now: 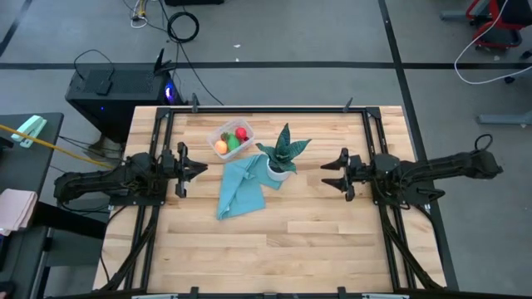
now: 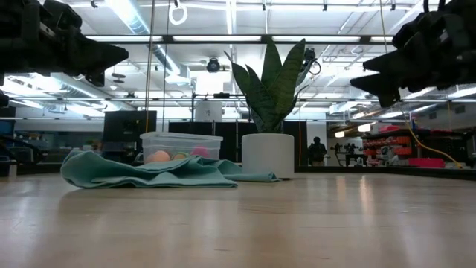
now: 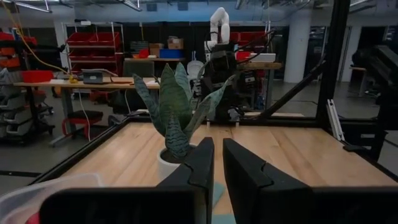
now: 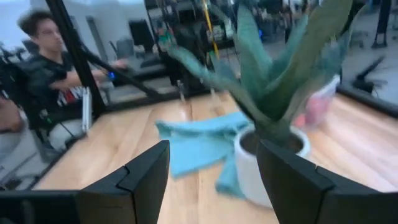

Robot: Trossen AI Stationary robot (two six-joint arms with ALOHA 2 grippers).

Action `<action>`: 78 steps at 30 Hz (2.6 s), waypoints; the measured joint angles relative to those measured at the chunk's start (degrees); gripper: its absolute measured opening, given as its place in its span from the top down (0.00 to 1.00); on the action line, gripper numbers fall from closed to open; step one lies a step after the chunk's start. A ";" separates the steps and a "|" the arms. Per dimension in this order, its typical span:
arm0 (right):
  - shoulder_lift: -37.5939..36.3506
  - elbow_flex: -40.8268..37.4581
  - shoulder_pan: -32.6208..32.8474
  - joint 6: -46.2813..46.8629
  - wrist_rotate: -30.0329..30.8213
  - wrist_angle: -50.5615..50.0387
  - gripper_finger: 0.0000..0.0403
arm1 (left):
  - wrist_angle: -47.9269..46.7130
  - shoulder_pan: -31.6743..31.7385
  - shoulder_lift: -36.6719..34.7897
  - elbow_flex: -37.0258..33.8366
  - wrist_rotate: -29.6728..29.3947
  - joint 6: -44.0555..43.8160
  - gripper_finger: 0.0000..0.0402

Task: Pick and placing Produce into tupperware
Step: Return to Home Position

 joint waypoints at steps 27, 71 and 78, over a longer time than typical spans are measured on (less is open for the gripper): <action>-27.79 0.06 -3.51 -2.66 -11.34 -14.29 0.41 | -1.74 -0.04 0.02 0.00 0.03 -3.15 0.91; -26.33 0.00 -3.73 -6.35 -3.47 -22.49 0.99 | -1.27 0.00 0.00 -0.02 9.91 -0.67 0.98; -26.33 0.00 -3.68 -6.62 -2.68 -22.53 1.00 | -3.15 0.00 0.00 -0.01 8.95 -1.68 0.98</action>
